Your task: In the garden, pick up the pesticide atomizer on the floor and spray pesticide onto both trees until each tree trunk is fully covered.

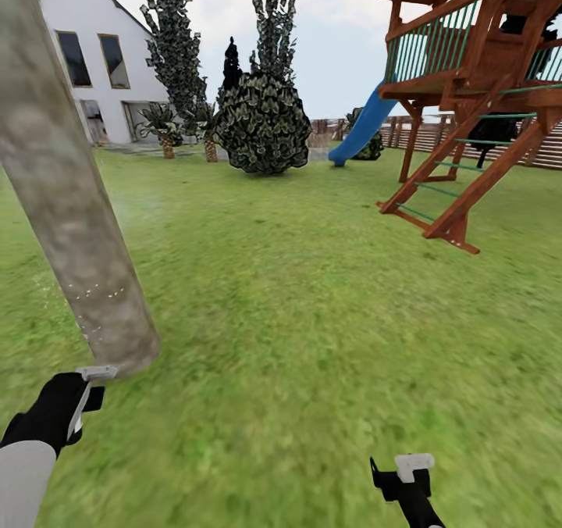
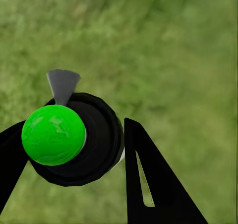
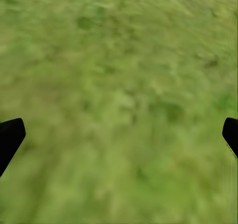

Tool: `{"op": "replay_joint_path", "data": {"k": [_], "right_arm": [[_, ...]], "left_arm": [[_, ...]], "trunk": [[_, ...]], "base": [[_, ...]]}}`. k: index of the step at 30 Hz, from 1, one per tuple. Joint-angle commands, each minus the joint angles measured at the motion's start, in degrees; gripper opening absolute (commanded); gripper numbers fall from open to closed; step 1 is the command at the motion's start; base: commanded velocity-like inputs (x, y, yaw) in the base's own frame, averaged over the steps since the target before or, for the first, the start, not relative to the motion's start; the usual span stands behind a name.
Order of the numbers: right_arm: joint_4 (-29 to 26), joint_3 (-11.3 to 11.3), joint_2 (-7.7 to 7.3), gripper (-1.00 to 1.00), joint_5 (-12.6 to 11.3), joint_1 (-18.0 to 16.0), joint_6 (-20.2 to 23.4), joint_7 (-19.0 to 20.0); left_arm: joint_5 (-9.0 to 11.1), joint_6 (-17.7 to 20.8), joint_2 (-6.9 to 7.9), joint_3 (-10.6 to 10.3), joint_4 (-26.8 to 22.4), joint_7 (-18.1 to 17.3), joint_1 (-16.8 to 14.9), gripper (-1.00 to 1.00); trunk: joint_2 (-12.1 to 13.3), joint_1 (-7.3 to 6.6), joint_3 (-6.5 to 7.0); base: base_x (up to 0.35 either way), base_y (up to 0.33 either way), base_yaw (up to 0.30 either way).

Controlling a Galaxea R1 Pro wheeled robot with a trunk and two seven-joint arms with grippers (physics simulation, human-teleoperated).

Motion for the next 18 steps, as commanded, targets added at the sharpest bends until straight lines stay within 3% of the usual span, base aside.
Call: {"op": "replay_joint_path", "data": {"k": [1, 4, 7, 12, 18], "right_arm": [[0.0, 0.0, -0.04, 1.0, 0.6, 0.0, -0.1, -0.4], [0.1, 0.0, -0.13, 1.0, 0.6, 0.0, -0.1, -0.5], [0.1, 0.0, -0.17, 1.0, 0.6, 0.0, -0.1, -0.4], [0.0, 0.0, -0.14, 1.0, 0.6, 0.0, -0.1, -0.5], [0.0, 0.0, -0.14, 1.0, 0.6, 0.0, -0.1, -0.5]], "left_arm": [[0.0, 0.1, -0.05, 0.1, 0.2, 0.1, 0.0, -1.0], [0.1, -0.1, -0.12, 0.1, 0.7, 0.1, 0.0, -1.0], [0.1, -3.2, -0.09, 0.2, 1.9, 0.5, 0.0, -1.0], [0.0, -4.2, 0.05, 4.3, 2.2, 0.9, 0.0, -1.0], [-0.3, -4.4, 0.57, 5.0, 2.0, 0.9, 1.3, -1.0]], "trunk": [[0.0, 0.02, -0.05], [0.0, 0.02, -0.05], [0.0, 0.02, -0.05], [0.0, 0.02, -0.05], [0.0, 0.02, -0.05]], "base": [[0.276, -0.136, 0.047], [0.278, -0.137, 0.014], [0.288, -0.12, 0.001], [0.328, -0.021, 0.0], [0.337, -0.001, 0.012]]}}
